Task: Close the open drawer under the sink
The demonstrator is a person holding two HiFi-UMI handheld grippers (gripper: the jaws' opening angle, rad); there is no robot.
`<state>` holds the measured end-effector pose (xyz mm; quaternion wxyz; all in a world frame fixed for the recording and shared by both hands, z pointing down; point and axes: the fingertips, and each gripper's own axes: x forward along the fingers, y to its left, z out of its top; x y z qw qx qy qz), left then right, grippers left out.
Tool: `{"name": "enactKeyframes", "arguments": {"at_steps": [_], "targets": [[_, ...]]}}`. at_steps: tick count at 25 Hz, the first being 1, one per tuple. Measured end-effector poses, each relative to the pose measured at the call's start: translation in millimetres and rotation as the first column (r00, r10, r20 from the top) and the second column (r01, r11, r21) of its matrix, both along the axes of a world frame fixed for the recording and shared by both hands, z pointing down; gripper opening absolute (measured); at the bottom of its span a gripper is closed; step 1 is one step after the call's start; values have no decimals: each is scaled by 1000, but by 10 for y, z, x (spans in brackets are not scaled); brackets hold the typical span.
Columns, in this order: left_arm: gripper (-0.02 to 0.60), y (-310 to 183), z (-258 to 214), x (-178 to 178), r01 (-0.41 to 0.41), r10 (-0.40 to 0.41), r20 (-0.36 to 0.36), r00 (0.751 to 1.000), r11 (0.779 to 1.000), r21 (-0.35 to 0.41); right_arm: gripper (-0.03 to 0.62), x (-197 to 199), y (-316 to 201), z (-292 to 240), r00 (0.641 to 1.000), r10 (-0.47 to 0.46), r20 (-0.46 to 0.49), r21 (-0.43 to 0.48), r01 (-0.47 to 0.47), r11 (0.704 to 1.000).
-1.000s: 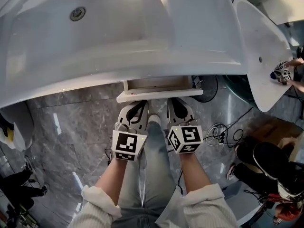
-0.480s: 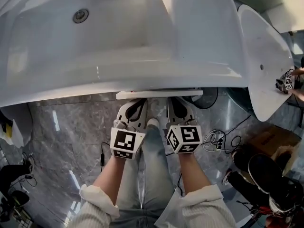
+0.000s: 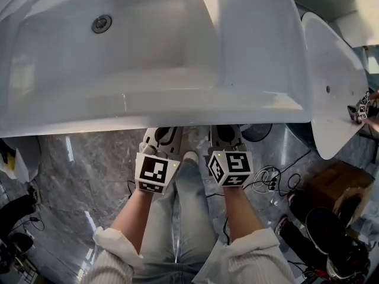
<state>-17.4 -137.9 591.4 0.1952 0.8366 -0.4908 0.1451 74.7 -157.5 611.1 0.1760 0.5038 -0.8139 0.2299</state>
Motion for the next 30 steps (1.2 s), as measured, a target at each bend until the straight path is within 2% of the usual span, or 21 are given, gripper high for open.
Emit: {"name": "enactKeyframes", "arguments": {"at_steps": [11, 15, 17, 21, 30], "targets": [[15, -118, 21, -7, -19, 19, 12, 1000, 1000, -6, 9, -28, -116, 5, 1000, -1, -7, 1, 1, 1000], [15, -138, 28, -14, 16, -16, -1, 1000, 1000, -17, 9, -25, -129, 1, 1000, 2, -19, 3, -2, 1000], [15, -115, 8, -7, 33, -34, -17, 999, 999, -24, 9, -22, -90, -33, 1000, 3, -12, 7, -3, 1000], [15, -33, -74, 74, 4, -4, -20, 1000, 1000, -9, 9, -7, 18, -108, 1000, -8, -18, 20, 9, 1000], [15, 233, -310, 6, 3, -3, -34, 999, 1000, 16, 9, -19, 313, -354, 1000, 14, -21, 48, -13, 999]]}}
